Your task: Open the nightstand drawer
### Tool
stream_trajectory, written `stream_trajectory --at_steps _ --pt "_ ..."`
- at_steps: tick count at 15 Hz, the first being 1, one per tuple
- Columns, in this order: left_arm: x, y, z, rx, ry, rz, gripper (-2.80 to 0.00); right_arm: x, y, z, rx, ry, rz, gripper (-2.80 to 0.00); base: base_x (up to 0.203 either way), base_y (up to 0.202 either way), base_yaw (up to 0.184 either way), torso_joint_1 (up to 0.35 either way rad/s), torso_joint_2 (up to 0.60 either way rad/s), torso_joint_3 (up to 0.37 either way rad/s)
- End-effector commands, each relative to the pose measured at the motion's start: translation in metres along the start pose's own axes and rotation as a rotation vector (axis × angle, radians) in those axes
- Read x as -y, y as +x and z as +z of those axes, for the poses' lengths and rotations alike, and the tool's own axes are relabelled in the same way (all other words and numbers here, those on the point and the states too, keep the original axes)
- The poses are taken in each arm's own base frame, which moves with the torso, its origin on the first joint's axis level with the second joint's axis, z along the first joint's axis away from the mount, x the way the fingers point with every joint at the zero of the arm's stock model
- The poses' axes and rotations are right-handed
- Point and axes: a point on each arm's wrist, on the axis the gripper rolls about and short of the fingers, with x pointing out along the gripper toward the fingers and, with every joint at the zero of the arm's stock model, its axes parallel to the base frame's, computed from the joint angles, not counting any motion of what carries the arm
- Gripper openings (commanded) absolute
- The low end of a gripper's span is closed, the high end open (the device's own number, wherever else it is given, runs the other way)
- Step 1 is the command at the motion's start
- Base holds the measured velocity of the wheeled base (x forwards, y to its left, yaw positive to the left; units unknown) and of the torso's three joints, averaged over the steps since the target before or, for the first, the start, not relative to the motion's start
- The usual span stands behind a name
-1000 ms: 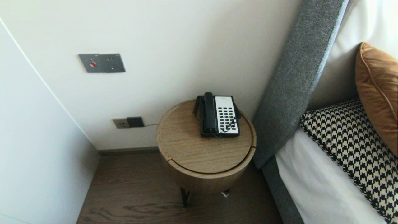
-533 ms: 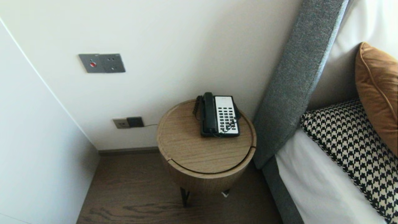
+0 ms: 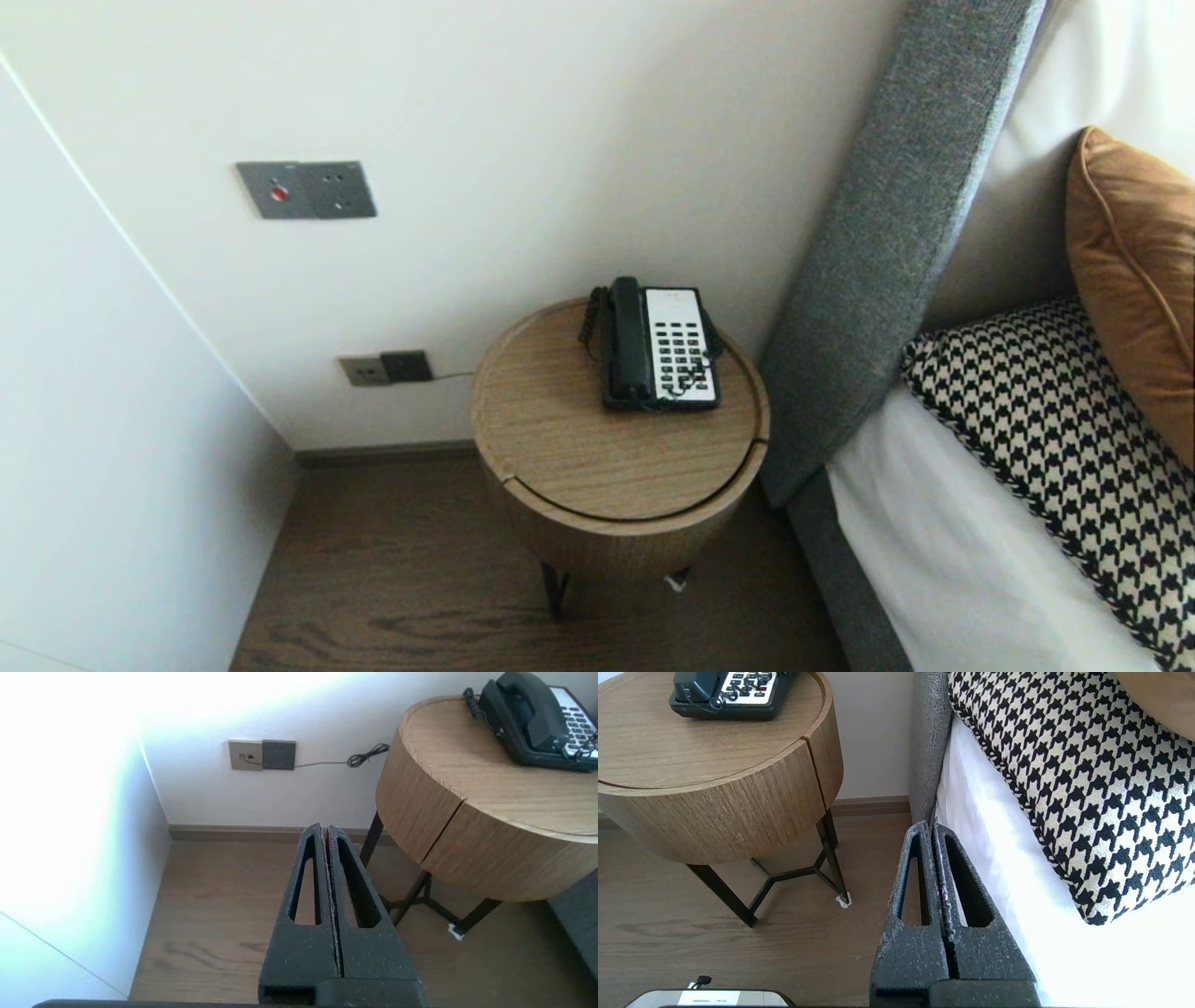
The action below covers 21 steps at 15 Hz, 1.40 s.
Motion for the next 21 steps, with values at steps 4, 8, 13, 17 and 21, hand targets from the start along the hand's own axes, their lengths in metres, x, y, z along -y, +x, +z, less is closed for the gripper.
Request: stream_trajectory --at_steps 4,8,13,17,21 --pt "0.0000 0.0000 -0.0038 -0.036 0.192 -0.013 -2.80 0.0000 0.0000 0.0003 0.000 0.000 0.001 -2.80 0.000 0.000 0.000 0.000 0.00 0.000" --pt "0.0000 -0.0001 -0.0060 -0.057 0.177 -0.022 -2.80 0.0000 0.0001 -0.0002 -0.002 0.000 0.001 -2.80 0.000 0.000 0.000 0.000 0.00 0.000" --pt "-0.0006 -0.0001 -0.0052 -0.049 0.054 0.012 -2.80 0.0000 0.0000 0.0004 0.001 0.000 0.000 -2.80 0.000 0.000 0.000 0.000 0.00 0.000" --pt "-0.0006 -0.0001 -0.0052 -0.049 0.056 0.012 -2.80 0.0000 0.0001 -0.0002 -0.002 0.000 0.000 -2.80 0.000 0.000 0.000 0.000 0.00 0.000" --pt "-0.0006 -0.0001 -0.0052 -0.049 0.056 0.012 -2.80 0.0000 0.0000 0.0002 -0.001 -0.001 0.000 -2.80 0.000 0.000 0.000 0.000 0.00 0.000"
